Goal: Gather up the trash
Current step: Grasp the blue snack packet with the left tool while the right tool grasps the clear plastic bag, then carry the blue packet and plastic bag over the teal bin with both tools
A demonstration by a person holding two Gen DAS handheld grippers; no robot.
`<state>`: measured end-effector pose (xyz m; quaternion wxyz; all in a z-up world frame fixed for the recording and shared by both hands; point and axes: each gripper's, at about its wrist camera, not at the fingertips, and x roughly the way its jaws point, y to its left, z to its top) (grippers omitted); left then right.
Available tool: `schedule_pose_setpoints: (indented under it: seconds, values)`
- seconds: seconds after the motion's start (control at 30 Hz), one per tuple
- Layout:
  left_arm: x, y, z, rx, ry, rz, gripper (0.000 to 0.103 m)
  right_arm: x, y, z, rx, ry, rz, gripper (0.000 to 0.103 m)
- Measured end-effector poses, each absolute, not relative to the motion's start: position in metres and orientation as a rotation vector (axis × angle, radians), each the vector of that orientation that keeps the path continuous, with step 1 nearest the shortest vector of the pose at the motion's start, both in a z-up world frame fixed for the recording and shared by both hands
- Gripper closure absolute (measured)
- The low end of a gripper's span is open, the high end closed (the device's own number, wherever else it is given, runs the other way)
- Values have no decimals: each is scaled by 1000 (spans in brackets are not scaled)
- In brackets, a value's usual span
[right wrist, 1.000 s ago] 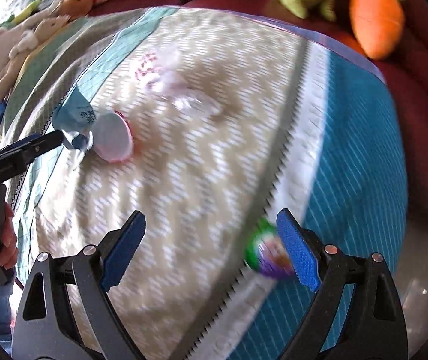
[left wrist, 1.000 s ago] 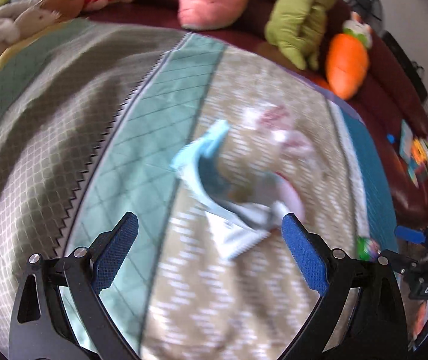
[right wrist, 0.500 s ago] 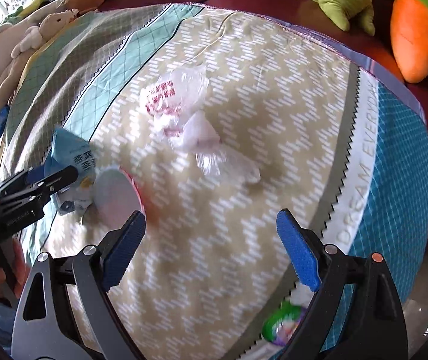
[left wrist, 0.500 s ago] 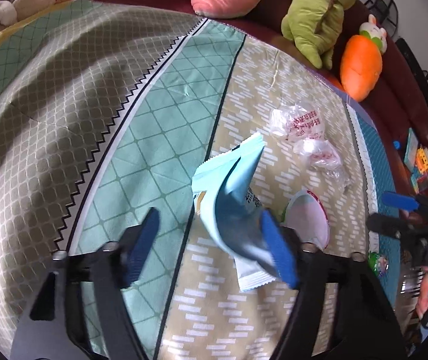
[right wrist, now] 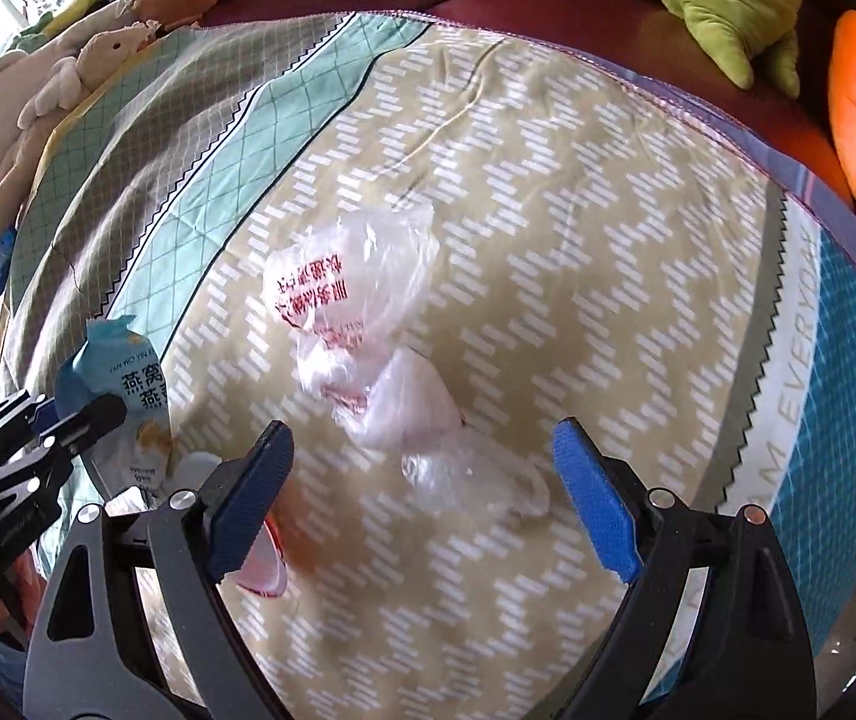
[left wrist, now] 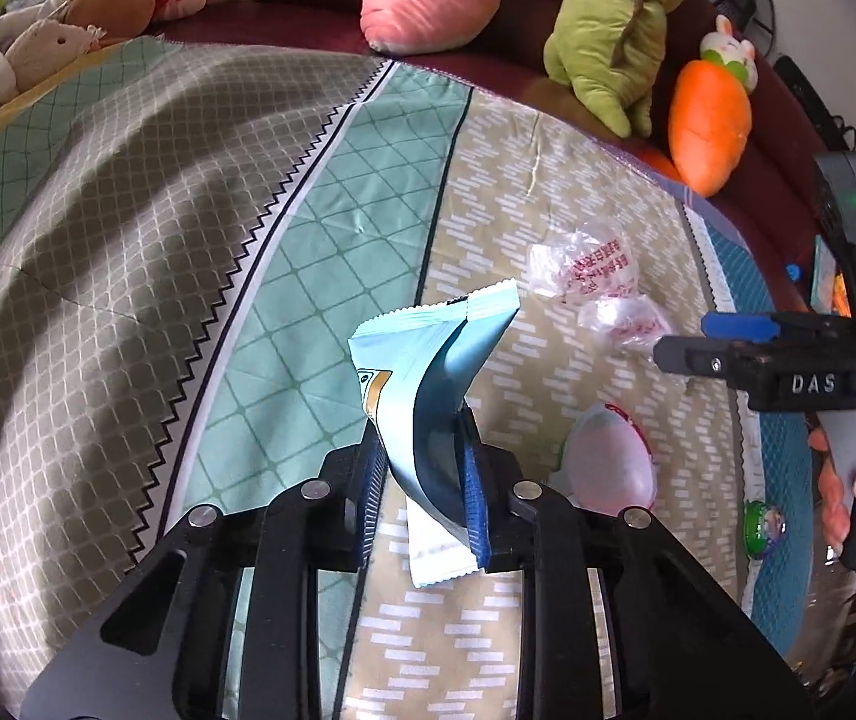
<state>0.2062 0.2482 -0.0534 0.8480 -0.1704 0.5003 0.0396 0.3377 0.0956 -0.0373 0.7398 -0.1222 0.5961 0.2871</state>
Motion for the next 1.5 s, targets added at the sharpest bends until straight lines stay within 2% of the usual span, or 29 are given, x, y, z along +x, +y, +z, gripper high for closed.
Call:
schedule_pose_setpoints:
  seconds: [0.1, 0.2, 0.33, 0.47, 0.53, 0.6, 0.67, 1.13, 1.5]
  values:
    - [205, 249, -55, -360, 1056, 85, 78, 339, 101, -41, -288, 1302, 640, 20]
    - [203, 246, -58, -350, 1069, 88, 72, 340, 107, -45, -297, 1303, 642, 32]
    - [200, 242, -65, -340, 1080, 96, 64, 337, 113, -54, -304, 1320, 638, 62]
    - [200, 244, -66, -370, 1075, 104, 64, 327, 114, -51, -324, 1293, 632, 70]
    - [198, 241, -65, -365, 1061, 109, 68, 322, 108, -45, -324, 1276, 620, 70]
    - [197, 238, -62, -348, 1051, 113, 79, 319, 101, -40, -317, 1266, 606, 70]
    - [196, 238, -59, -346, 1041, 122, 82, 315, 92, -35, -314, 1258, 589, 70]
    - [162, 219, -4, -311, 945, 94, 82, 255, 24, 22, -208, 1199, 539, 70]
    - [134, 103, 22, -227, 949, -133, 82, 172, -111, 54, -41, 1159, 437, 69]
